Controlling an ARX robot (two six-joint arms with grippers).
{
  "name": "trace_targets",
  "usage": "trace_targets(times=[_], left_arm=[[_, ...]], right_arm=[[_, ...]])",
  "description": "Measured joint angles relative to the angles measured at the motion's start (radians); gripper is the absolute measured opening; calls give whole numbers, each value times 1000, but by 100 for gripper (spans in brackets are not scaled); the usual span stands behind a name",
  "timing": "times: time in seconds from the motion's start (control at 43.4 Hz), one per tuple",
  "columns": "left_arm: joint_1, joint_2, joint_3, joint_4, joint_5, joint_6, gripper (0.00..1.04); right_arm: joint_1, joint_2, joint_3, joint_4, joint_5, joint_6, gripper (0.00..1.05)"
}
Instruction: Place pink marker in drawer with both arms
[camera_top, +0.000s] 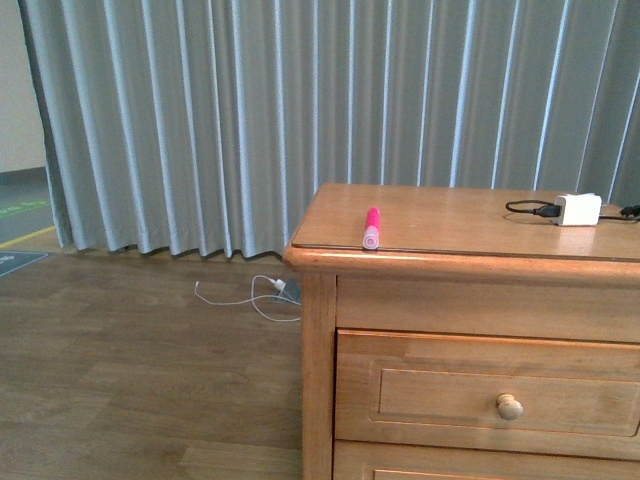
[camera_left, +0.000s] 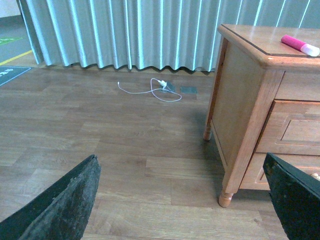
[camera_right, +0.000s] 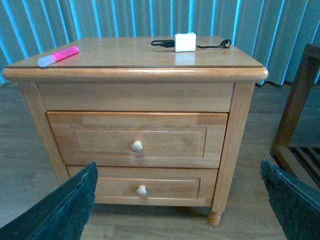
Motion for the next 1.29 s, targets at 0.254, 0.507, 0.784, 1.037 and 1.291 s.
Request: trace_targets(times=[0.254, 0.507, 0.784, 1.037, 1.291], left_arm=[[0, 0, 0, 0, 0, 0, 99], [0, 0, 0, 0, 0, 0, 99], [0, 0, 0, 0, 0, 0, 99], [0, 0, 0, 0, 0, 0, 99], [0, 0, 0, 0, 0, 0, 99]], right_arm=[[0, 0, 0, 0, 0, 0, 96], [0, 0, 0, 0, 0, 0, 96], [0, 0, 0, 0, 0, 0, 96], [55, 89, 46, -116, 164, 21, 96], [93, 534, 127, 99, 154, 80, 96]])
